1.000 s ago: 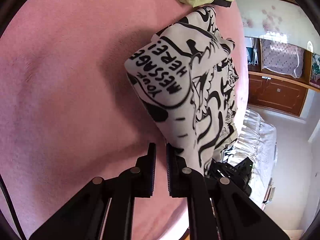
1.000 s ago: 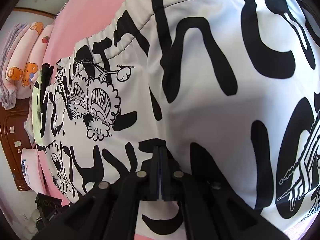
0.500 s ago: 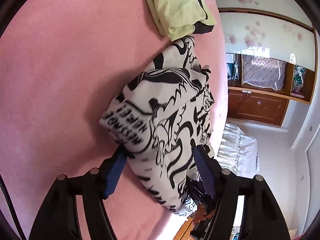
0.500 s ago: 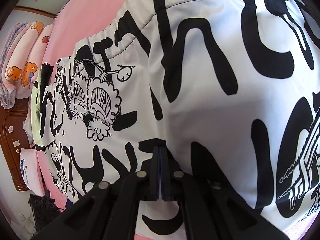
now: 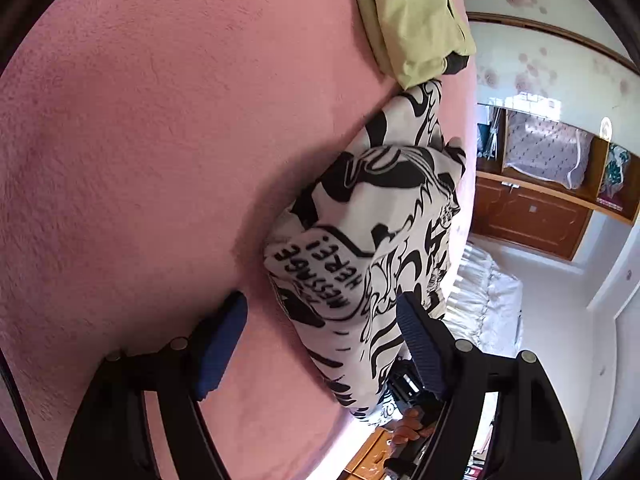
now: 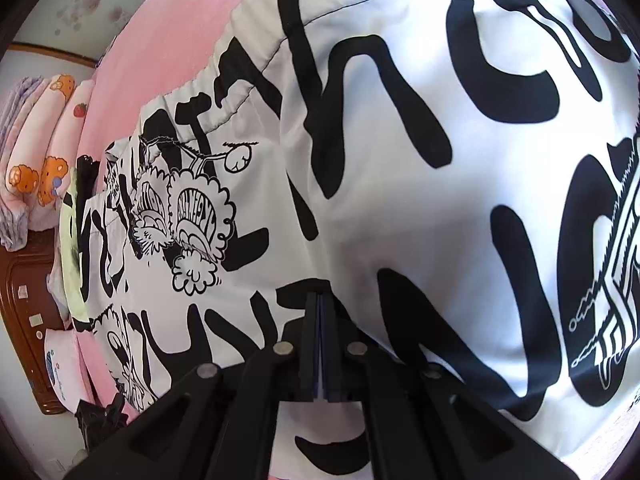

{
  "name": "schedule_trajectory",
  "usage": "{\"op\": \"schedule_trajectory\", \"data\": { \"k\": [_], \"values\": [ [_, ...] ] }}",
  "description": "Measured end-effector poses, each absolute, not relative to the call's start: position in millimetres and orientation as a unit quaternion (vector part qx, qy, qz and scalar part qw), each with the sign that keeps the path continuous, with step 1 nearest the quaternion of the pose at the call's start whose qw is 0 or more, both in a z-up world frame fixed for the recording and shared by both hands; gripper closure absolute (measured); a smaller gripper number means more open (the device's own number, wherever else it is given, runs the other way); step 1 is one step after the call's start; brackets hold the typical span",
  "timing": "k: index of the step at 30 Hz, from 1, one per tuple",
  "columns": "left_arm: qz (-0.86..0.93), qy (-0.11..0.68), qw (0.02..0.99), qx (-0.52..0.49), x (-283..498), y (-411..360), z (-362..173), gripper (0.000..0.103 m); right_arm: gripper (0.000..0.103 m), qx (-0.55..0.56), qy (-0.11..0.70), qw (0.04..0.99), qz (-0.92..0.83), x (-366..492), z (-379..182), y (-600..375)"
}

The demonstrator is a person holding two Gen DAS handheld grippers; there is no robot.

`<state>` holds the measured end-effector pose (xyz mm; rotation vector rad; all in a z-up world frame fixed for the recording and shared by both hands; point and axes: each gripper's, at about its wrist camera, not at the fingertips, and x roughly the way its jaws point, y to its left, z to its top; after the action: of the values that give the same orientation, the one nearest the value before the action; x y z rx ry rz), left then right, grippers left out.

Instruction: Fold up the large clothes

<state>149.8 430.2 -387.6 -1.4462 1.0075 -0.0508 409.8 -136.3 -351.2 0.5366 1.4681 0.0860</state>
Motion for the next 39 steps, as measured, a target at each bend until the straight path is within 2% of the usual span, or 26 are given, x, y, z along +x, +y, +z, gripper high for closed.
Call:
{"op": "schedule_trajectory", "data": {
  "k": [4, 12, 15, 17, 20, 22, 26, 28, 36, 39],
  "values": [
    [-0.038, 0.413, 0.647, -0.640, 170.9, 429.0, -394.9, 0.028, 0.103, 0.246, 0.656, 0.713, 0.030, 407.2, -350.2, -136.4],
    [-0.039, 0.421, 0.664, -0.617, 209.3, 419.0, -391.9, 0.027, 0.103, 0.248, 0.646, 0.722, 0.019, 403.4, -349.0, -133.0],
    [0.012, 0.424, 0.647, -0.634, 206.9, 419.3, -395.0, 0.038, 0.103, 0.249, 0.644, 0.723, 0.015, 402.6, -348.6, -130.0],
    [0.041, 0.430, 0.636, -0.639, 204.3, 417.7, -393.8, 0.053, 0.103, 0.249, 0.643, 0.724, 0.014, 403.0, -349.0, -128.2],
    [0.068, 0.435, 0.625, -0.645, 200.7, 415.9, -389.4, 0.065, 0.103, 0.238, 0.647, 0.724, 0.015, 404.5, -347.9, -124.2],
    [0.074, 0.436, 0.622, -0.646, 199.1, 416.7, -384.4, 0.067, 0.103, 0.228, 0.650, 0.725, 0.015, 406.7, -347.3, -120.4],
    [0.081, 0.441, 0.663, -0.600, 207.2, 409.0, -354.1, 0.080, 0.103, 0.184, 0.656, 0.732, 0.025, 411.7, -344.4, -108.7],
    [0.067, 0.418, 0.683, -0.595, 203.1, 404.4, -335.4, 0.085, 0.103, 0.157, 0.656, 0.738, 0.034, 413.3, -342.8, -99.4],
    [-0.023, 0.360, 0.778, -0.515, 220.9, 349.0, -249.3, 0.087, 0.103, 0.078, 0.635, 0.767, 0.053, 404.0, -331.7, -71.9],
    [-0.066, 0.338, 0.801, -0.489, 224.7, 319.2, -220.0, 0.087, 0.103, 0.084, 0.628, 0.771, 0.059, 400.3, -328.7, -69.5]
  ]
}}
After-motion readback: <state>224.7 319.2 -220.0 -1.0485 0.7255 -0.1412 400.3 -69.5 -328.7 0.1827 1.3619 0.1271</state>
